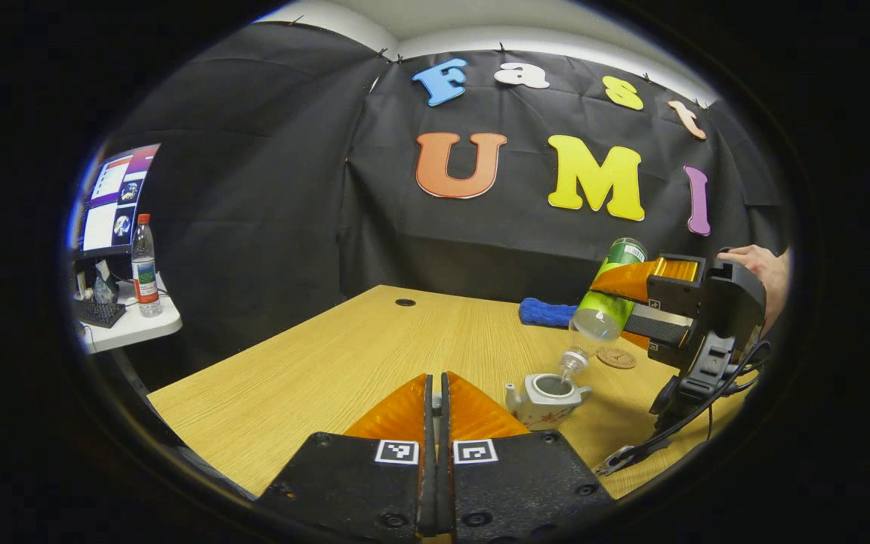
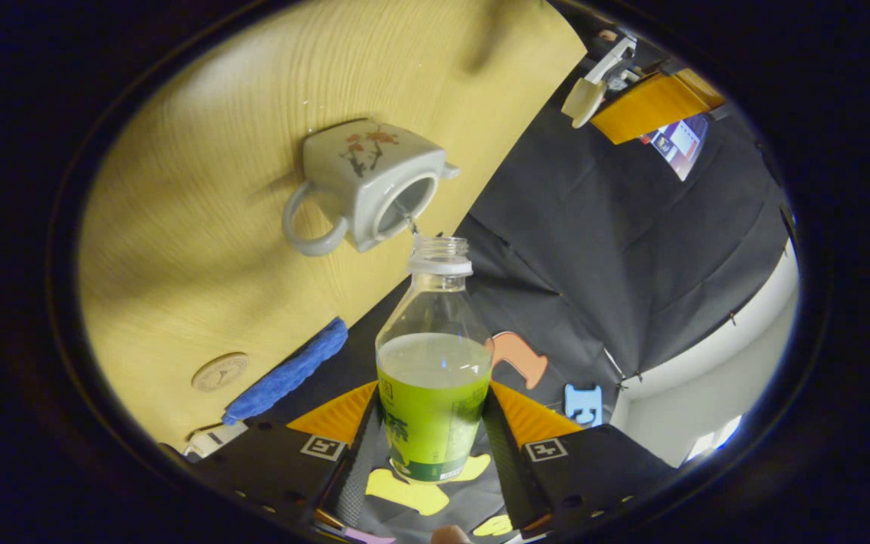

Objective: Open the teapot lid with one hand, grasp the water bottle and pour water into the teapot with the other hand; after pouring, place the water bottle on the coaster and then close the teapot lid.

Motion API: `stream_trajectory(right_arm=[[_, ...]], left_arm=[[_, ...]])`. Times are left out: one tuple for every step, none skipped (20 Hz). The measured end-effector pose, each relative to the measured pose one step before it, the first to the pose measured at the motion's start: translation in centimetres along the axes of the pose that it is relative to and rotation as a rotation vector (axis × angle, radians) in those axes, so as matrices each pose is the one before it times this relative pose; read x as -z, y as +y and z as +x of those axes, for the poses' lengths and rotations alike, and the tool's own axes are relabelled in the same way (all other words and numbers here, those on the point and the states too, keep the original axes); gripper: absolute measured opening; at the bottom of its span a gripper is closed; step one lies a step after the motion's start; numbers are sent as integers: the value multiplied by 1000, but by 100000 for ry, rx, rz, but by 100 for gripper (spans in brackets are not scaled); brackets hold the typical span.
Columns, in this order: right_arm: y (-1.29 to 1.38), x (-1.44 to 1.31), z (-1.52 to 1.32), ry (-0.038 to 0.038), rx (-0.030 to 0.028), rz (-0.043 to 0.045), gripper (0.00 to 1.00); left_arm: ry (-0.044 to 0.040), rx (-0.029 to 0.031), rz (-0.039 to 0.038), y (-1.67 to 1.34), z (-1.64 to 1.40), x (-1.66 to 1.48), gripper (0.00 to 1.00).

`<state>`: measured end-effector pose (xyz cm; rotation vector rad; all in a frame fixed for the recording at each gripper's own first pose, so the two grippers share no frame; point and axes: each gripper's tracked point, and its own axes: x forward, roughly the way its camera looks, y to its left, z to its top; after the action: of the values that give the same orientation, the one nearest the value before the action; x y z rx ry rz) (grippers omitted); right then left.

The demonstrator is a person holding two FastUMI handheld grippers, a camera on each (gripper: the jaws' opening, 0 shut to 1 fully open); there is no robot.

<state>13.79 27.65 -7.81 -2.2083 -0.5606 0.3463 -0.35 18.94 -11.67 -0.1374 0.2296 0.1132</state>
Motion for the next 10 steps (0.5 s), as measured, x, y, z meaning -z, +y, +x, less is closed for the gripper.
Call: stream_trajectory(right_arm=[[47, -51, -229, -196, 566, -561, 71], [-117, -13, 156, -109, 152, -185, 71], [-11, -9, -31, -24, 86, -19, 71], [9, -11, -12, -85, 106, 72, 71], [-22, -9, -10, -56, 143, 162, 71], [33, 43, 10, 19, 182, 460, 71], [82, 2, 0, -276, 194, 1038, 71], [41, 16, 134, -232, 29, 2069, 71], [237, 73, 13, 88, -672, 2555, 71], [450, -2, -50, 83, -1373, 4497, 71]], left_arm=[[-16, 8, 27, -29, 74, -57, 3], [36, 25, 72, 22, -67, 49, 3], [-105, -99, -51, 78, 11, -105, 3], [91, 36, 15, -150, 43, 105, 3], [-109, -165, -47, 114, 14, 59, 3], [138, -257, -160, 287, -46, -18, 3], [-29, -611, -163, 167, -82, -41, 3], [-170, -684, -91, 36, 26, 20, 3], [-391, -476, -166, 96, 28, -132, 3], [-655, -199, -40, 103, -29, -173, 3]])
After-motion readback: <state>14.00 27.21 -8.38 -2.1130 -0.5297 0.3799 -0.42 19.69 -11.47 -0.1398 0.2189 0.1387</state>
